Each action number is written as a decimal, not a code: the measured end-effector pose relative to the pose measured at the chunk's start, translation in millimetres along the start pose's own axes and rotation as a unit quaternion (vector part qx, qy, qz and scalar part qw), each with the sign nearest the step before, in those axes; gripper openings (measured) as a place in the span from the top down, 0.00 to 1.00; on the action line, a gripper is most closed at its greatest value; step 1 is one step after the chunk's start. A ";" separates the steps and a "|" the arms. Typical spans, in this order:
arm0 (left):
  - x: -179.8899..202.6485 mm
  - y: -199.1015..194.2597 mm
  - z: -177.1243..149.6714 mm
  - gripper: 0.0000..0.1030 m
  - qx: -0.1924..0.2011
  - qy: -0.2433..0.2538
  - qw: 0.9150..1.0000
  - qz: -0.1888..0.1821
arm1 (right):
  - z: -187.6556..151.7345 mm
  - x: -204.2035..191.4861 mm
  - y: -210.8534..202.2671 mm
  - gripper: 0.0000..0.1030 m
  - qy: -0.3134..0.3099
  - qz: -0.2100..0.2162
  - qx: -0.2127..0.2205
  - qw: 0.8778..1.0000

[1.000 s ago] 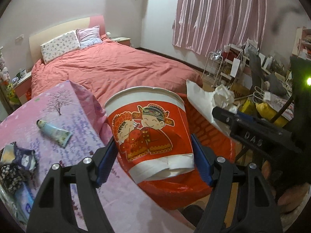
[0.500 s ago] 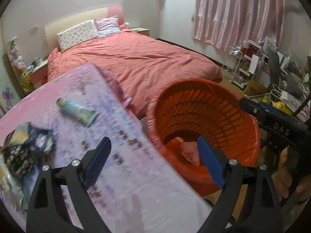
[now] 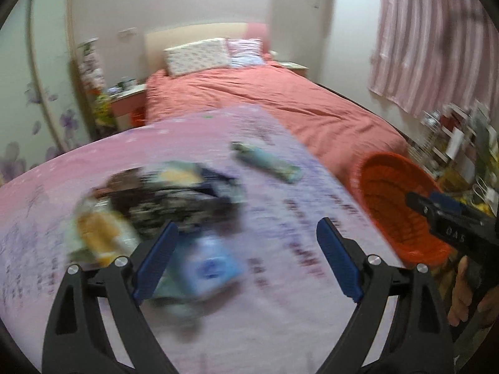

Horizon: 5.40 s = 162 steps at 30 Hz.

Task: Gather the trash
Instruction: 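Move both grippers back to the pile on the table, then grasp the yellow snack wrapper with the left gripper while the right grasps the hand cream tube, then lift wrapper and tube over the orange basket and open both grippers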

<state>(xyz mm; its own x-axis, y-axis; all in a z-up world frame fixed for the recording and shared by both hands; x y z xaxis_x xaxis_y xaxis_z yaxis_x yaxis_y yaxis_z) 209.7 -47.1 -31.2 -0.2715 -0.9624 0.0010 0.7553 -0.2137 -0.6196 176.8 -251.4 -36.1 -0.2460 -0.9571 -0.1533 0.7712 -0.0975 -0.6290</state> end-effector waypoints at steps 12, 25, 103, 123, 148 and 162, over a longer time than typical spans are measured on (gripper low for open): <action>-170.2 -20.6 -30.9 0.28 -0.023 -0.132 0.985 0.112 | -11.9 -81.2 20.1 0.38 -0.064 0.047 -0.034 0.996; -121.7 20.3 -9.6 0.21 -0.041 -0.120 0.990 0.062 | -5.7 -115.9 35.2 0.39 -0.079 0.048 -0.034 0.995; -150.2 -13.8 -42.0 0.71 -0.025 -0.122 0.992 0.033 | 6.5 -122.7 58.3 0.71 -0.094 0.066 -0.043 0.992; -64.3 -61.7 6.4 0.71 0.031 -0.071 0.996 -0.043 | 28.4 -72.9 -24.0 0.71 -0.041 0.096 0.050 0.993; 135.8 -15.4 30.6 0.70 0.007 0.030 0.979 -0.203 | 28.5 51.4 -39.6 0.71 0.048 -0.005 0.111 0.993; 215.7 60.6 28.5 0.62 -0.046 0.069 0.968 -0.235 | 31.1 105.4 -11.3 0.70 0.105 -0.014 0.100 0.989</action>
<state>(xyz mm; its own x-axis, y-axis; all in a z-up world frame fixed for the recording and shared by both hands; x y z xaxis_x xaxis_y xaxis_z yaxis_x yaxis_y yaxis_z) 213.9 -272.4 -46.2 -0.6543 -0.7296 0.1989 0.4749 -0.6011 -0.6427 160.3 -359.6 -21.4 -0.3691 -0.8775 -0.3062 0.8581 -0.1951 -0.4750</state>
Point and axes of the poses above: each gripper's, at about its wrist camera, not at the fingertips, and y roughly the way its jaws point, x to its right, z to its top, the point moved 1 cm from there along y, roughly the way its jaws point, and after that the axes turned 4 degrees about x, right-handed, at the moved point
